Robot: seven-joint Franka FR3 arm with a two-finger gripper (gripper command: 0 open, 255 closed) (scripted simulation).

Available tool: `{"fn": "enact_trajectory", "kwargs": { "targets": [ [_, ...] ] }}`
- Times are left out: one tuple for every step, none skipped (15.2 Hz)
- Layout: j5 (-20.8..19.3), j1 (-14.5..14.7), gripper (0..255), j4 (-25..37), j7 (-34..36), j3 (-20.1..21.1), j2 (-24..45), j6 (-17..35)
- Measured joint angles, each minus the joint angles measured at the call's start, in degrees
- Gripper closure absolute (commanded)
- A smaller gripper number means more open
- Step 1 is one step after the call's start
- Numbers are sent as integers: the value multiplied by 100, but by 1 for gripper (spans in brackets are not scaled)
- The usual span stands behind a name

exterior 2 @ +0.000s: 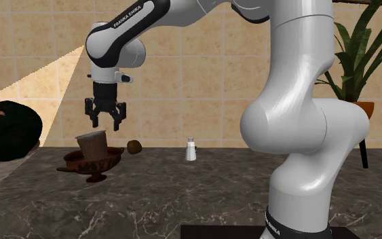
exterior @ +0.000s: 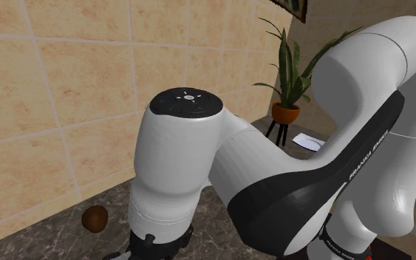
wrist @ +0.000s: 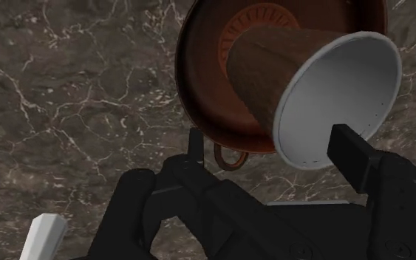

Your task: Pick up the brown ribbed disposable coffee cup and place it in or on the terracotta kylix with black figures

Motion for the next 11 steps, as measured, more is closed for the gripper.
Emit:
{"fn": "enact_trajectory", "kwargs": {
  "targets": [
    [0,0,0,0,0,0,0,0],
    [0,0,0,0,0,0,0,0],
    [0,0,0,0,0,0,0,0],
    [84,-28,0,20,-60,15,-80,-62],
    [230,-74,0,26,-163,34,-221,-142],
    [344,-91,0,102,-229,52,-325,-269],
    [475,-128,0,171,-338,52,-444,-401],
    [535,-126,0,227,-362,61,-500,-489],
    [564,-127,0,269,-380,64,-523,-544],
    [575,-128,0,280,-388,64,-532,-561],
    [585,-129,0,287,-393,64,-540,-573]
  ]
}}
